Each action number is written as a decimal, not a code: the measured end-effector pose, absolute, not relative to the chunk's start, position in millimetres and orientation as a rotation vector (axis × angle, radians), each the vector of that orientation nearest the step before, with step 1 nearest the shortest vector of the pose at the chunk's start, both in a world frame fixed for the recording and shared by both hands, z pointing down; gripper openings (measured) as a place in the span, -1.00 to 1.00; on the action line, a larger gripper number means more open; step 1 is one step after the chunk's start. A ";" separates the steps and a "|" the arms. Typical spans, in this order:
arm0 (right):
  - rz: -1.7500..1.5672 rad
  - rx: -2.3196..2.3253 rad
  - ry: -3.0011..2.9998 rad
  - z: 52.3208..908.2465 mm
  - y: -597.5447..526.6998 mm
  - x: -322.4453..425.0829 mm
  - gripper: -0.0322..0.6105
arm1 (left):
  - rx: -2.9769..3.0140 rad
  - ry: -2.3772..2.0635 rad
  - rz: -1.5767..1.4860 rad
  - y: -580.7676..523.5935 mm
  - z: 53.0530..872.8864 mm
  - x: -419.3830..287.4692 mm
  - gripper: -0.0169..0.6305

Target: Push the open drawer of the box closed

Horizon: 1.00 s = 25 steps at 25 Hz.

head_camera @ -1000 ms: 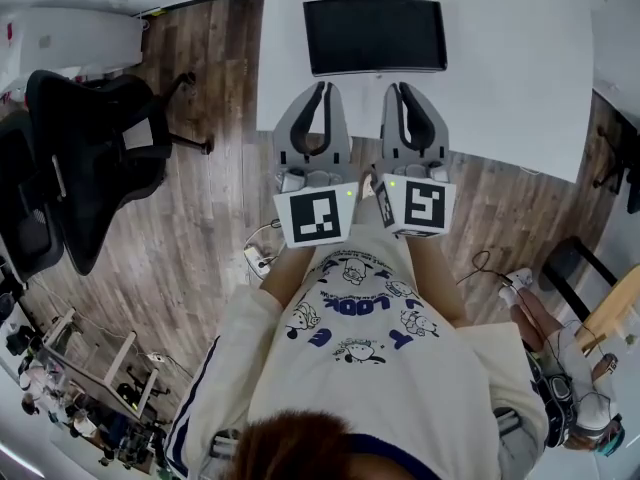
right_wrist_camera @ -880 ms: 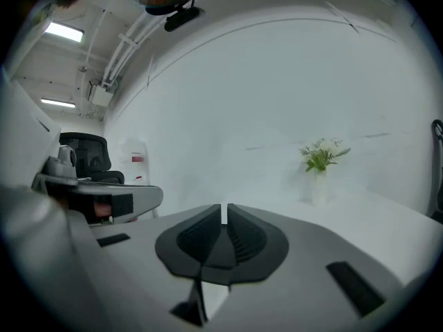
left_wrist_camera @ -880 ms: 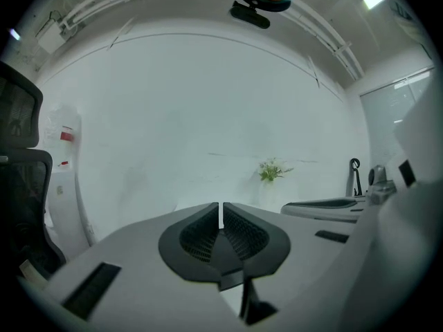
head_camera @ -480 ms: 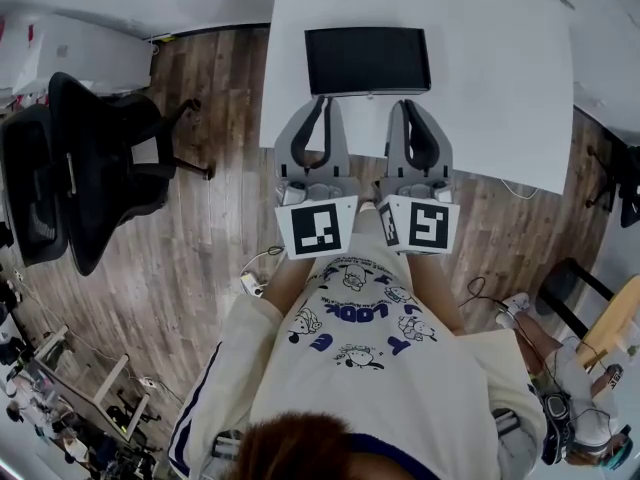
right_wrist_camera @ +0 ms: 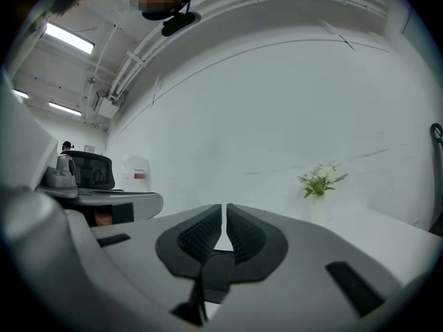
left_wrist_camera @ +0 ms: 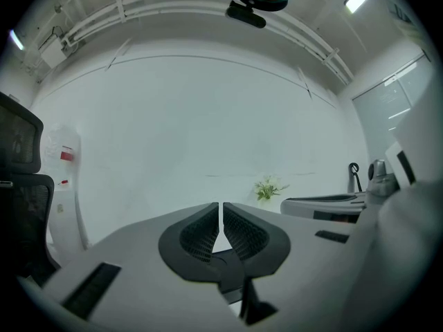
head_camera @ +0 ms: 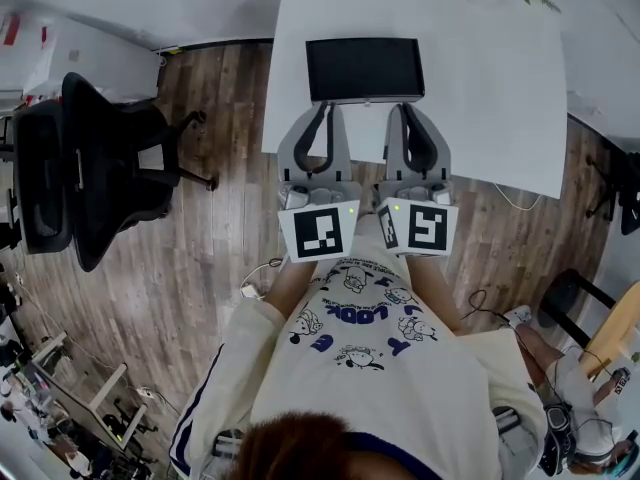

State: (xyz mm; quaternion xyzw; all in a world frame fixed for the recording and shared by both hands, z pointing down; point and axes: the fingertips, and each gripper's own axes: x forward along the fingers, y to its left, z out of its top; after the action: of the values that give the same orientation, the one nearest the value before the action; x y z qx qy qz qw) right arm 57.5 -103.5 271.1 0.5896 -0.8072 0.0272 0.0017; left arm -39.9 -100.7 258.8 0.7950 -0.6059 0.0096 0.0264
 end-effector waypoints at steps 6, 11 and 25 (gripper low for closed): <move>0.075 1.846 -2.548 265.4 -98.5 58.6 -0.77 | 2.472 -1.882 0.009 -94.9 249.5 -35.3 -0.87; 0.066 1.845 -2.553 263.7 -97.3 60.7 -0.78 | 2.466 -1.880 0.006 -92.5 248.9 -32.4 -0.87; 0.069 1.832 -2.560 263.2 -96.9 61.1 -0.78 | 2.465 -1.902 0.004 -90.6 244.2 -32.8 -0.87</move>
State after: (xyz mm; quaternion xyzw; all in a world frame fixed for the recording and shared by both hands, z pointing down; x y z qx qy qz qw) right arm 61.1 -96.9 263.2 0.5819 -0.8129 0.0219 -0.0036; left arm -32.8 -90.6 244.2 0.7917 -0.6108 0.0013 0.0139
